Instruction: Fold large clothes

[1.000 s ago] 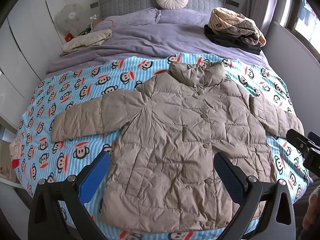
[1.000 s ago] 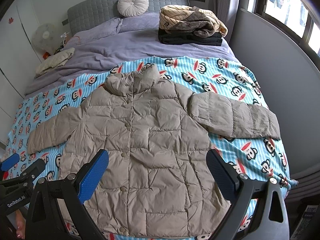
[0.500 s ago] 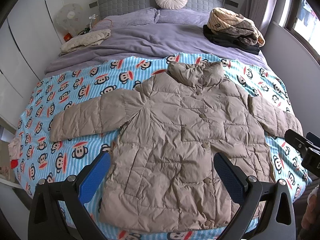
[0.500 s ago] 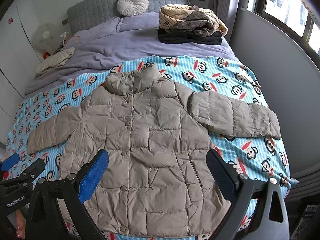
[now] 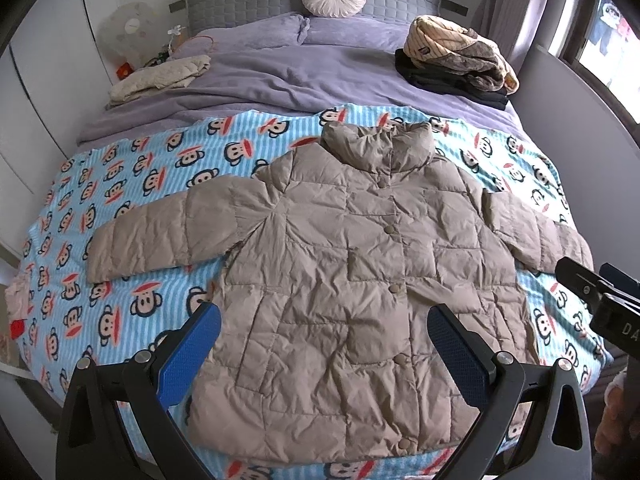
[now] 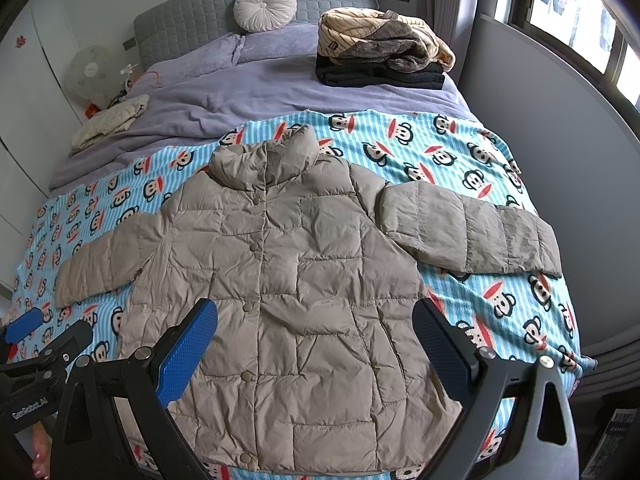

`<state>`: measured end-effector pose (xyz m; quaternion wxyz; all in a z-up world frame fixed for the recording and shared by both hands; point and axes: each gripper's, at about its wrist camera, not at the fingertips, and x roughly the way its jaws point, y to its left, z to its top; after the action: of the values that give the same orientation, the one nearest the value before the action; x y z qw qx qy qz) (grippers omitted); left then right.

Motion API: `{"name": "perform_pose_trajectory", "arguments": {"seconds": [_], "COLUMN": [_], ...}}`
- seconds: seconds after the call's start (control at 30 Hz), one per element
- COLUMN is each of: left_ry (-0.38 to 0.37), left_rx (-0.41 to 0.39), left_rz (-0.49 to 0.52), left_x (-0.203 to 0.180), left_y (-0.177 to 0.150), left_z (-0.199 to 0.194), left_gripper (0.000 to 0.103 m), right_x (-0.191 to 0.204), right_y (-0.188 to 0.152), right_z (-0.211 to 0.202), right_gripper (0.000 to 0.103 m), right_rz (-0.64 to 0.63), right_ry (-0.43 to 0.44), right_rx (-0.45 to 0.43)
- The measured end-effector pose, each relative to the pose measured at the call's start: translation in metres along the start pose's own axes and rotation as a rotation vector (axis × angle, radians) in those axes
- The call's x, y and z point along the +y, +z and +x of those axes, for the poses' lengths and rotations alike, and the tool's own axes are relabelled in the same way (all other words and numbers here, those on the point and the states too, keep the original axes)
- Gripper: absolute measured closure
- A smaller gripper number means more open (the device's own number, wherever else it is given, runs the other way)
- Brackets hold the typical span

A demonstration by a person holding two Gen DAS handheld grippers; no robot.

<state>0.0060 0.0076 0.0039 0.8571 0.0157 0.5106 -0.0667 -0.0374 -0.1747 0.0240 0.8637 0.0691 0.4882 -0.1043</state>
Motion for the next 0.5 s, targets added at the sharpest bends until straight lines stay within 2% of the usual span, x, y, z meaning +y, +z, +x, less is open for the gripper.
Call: {"name": "perform_pose_trajectory", "arguments": {"seconds": [0.5], "left_ry": [0.01], "left_rx": [0.022], "left_rz": [-0.018], "left_x": [0.009], "left_y": [0.0095], "left_z": [0.0005], "left_gripper": [0.0], "right_x": [0.0001], "right_y": [0.0005], "right_z": [0.0009], "right_gripper": [0.004], "right_rz": [0.003], "right_ry": [0.002], "right_rx": [0.005]}}
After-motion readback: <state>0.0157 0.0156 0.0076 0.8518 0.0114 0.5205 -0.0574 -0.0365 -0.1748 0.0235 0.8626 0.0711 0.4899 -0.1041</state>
